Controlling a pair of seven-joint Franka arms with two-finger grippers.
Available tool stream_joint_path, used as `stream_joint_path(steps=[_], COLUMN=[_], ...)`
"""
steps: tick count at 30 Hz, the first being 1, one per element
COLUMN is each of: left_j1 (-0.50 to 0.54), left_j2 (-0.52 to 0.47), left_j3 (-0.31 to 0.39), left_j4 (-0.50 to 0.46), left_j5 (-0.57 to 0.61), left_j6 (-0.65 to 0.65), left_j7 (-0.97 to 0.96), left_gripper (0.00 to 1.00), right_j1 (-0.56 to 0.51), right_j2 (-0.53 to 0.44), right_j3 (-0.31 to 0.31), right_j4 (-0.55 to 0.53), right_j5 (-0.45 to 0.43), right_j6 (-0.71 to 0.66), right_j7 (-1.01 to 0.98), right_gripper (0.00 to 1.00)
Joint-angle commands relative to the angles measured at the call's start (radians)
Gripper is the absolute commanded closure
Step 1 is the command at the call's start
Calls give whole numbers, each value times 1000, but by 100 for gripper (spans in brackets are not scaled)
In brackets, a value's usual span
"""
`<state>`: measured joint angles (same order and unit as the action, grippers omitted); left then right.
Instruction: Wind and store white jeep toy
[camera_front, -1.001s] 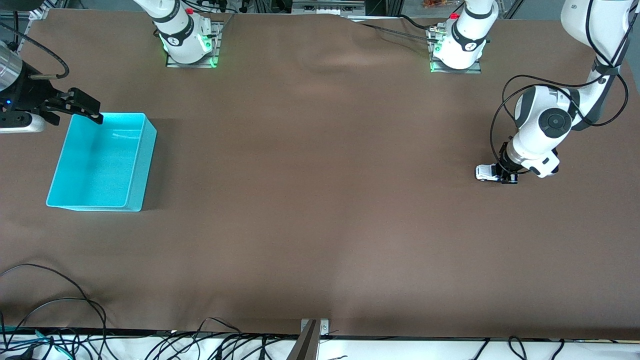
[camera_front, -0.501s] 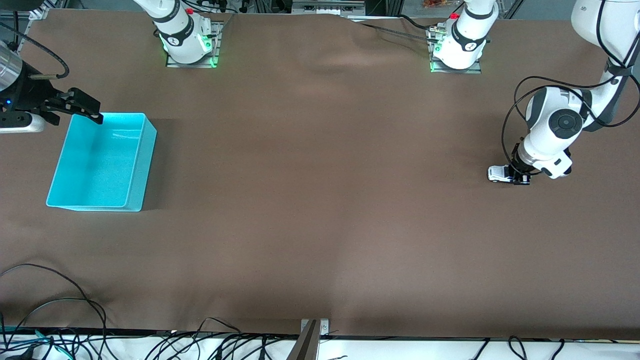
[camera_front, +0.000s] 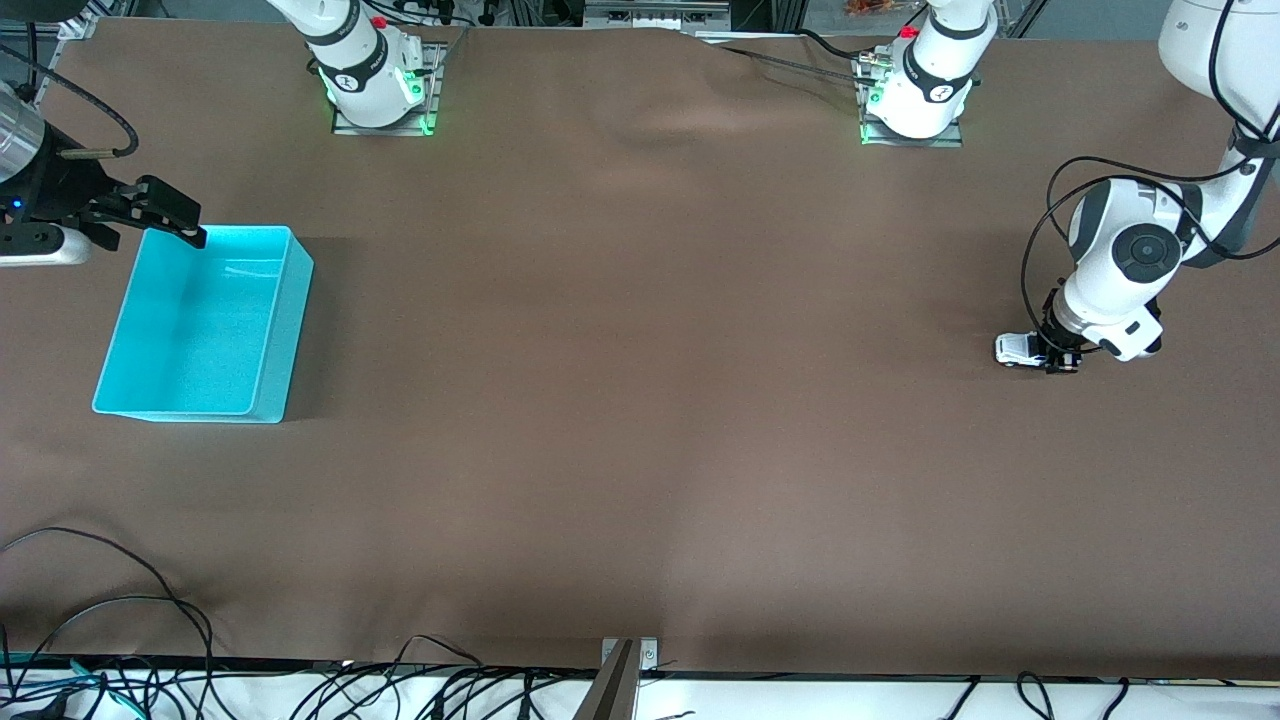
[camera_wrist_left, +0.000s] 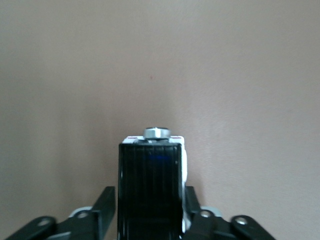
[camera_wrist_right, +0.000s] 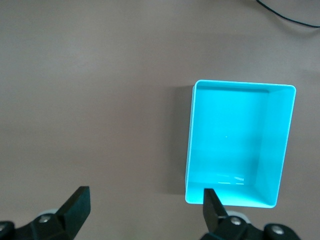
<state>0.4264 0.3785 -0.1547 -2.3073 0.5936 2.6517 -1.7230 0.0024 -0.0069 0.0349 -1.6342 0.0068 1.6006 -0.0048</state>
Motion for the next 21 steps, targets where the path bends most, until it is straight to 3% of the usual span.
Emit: stream_joint_path(steps=[1,13,21], left_j1=[23,57,55], left_j2=[60,-18,-89], left_j3=[-3,-9,-51], left_j4=[55,104,147], left_j5=[43,31,9], left_j6=[14,-39,-169], left_j7=[2,2,100], left_gripper=[0,0,0], right_j1=[-1,-1,-1], right_j2=[-2,-2,-2], right_j3=[5,6,6], right_j4=[17,17,17], right_j5=[-10,-10,-10], right_j6=[-17,-16,-16], right_j7=[8,6,6], right_gripper=[0,0,0])
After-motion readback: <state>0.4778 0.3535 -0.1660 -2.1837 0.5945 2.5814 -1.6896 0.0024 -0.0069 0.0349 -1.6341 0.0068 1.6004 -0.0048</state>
